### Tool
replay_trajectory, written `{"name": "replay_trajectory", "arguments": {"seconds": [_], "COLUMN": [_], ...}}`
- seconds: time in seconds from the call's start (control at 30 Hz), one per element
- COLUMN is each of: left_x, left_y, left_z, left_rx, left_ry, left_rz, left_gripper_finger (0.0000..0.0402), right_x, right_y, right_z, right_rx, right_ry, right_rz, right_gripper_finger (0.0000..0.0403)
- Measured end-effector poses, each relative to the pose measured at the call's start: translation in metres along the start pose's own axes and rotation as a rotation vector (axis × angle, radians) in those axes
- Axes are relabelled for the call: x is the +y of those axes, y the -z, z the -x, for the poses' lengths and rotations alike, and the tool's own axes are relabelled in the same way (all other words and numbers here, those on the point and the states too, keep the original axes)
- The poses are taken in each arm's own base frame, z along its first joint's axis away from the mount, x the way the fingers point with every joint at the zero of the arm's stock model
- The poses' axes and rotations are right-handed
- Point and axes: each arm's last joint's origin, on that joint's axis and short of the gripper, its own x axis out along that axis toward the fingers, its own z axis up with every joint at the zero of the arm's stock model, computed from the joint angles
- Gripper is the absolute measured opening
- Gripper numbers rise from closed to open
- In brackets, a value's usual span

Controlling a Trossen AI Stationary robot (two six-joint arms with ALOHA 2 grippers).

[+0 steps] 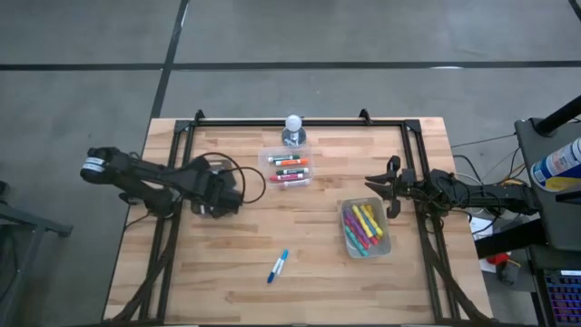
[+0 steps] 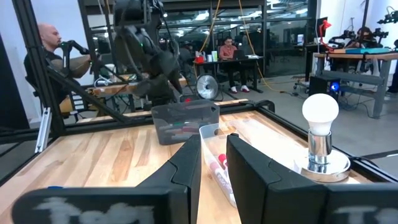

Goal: Pick & Place Markers
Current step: Put the dark blue mini marker into the transparent black bin

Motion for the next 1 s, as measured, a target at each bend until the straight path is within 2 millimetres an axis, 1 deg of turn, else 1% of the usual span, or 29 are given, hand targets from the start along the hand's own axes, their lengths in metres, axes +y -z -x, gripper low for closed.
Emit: {"name": "replay_trajectory", "arguments": {"seconds": [0.1, 0.3, 0.4, 0.57, 0.63, 0.77, 0.9, 1.0], "left_x": [-0.005, -0.029, -0.042, -0.069, -0.08, -0.099, -0.123, -0.145], "left_y": [-0.007, -0.021, -0.023, -0.025, -0.025, -0.024, -0.022, -0.019], "left_z": [0.012, 0.04, 0.052, 0.076, 0.084, 0.091, 0.084, 0.076], "left_rx": [-0.028, -0.21, -0.269, -0.351, -0.398, -0.444, -0.421, -0.408], "left_ry": [0.128, 0.4, 0.554, 0.861, 0.942, 1.014, 0.997, 0.978], "left_rz": [0.041, 0.049, 0.07, 0.066, 0.047, 0.049, 0.046, 0.007], "left_gripper_finger": [0.0108, 0.0108, 0.0108, 0.0108, 0.0108, 0.0108, 0.0108, 0.0108], "right_x": [0.0, 0.0, 0.0, 0.0, 0.0, 0.0, 0.0, 0.0], "right_y": [0.0, 0.0, 0.0, 0.0, 0.0, 0.0, 0.0, 0.0], "right_z": [0.0, 0.0, 0.0, 0.0, 0.0, 0.0, 0.0, 0.0], "right_rx": [0.0, 0.0, 0.0, 0.0, 0.0, 0.0, 0.0, 0.0], "right_ry": [0.0, 0.0, 0.0, 0.0, 0.0, 0.0, 0.0, 0.0], "right_rz": [0.001, 0.001, 0.001, 0.0, 0.001, 0.001, 0.0, 0.0], "right_gripper_finger": [0.0068, 0.0068, 0.0068, 0.0068, 0.0068, 0.0068, 0.0068, 0.0068]}}
